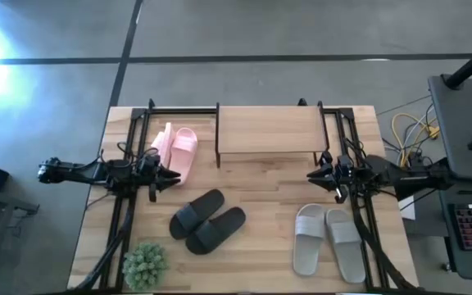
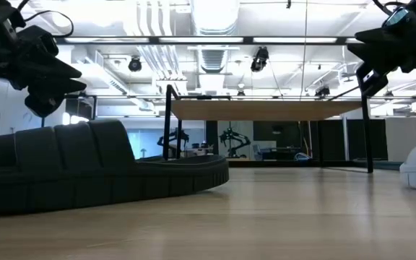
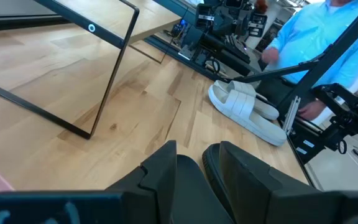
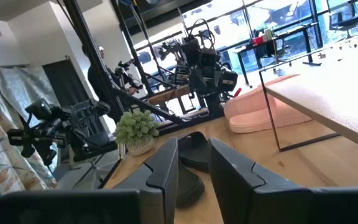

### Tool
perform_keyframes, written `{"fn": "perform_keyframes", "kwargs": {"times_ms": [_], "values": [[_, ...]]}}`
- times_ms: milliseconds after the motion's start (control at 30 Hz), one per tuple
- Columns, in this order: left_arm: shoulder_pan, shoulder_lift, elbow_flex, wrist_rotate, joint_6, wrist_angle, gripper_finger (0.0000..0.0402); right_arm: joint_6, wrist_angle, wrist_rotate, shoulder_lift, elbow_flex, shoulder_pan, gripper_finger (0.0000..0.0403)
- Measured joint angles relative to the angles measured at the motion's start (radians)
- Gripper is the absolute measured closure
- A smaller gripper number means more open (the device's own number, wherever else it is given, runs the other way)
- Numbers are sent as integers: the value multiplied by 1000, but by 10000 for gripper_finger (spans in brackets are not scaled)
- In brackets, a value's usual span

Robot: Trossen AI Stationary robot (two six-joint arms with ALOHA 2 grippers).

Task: Pick and place slides into the shelf

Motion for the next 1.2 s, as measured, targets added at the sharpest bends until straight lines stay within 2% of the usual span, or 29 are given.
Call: {"fn": "perform_keyframes", "kwargs": {"times_ms": [300, 767, 1200], "values": [[0, 0, 0, 0, 0, 0, 293, 0, 0, 0, 0, 0, 0, 334], [0, 0, 0, 0, 0, 0, 293, 0, 0, 0, 0, 0, 0, 321], [0, 0, 0, 0, 0, 0, 293, 0, 0, 0, 0, 0, 0, 334]]}}
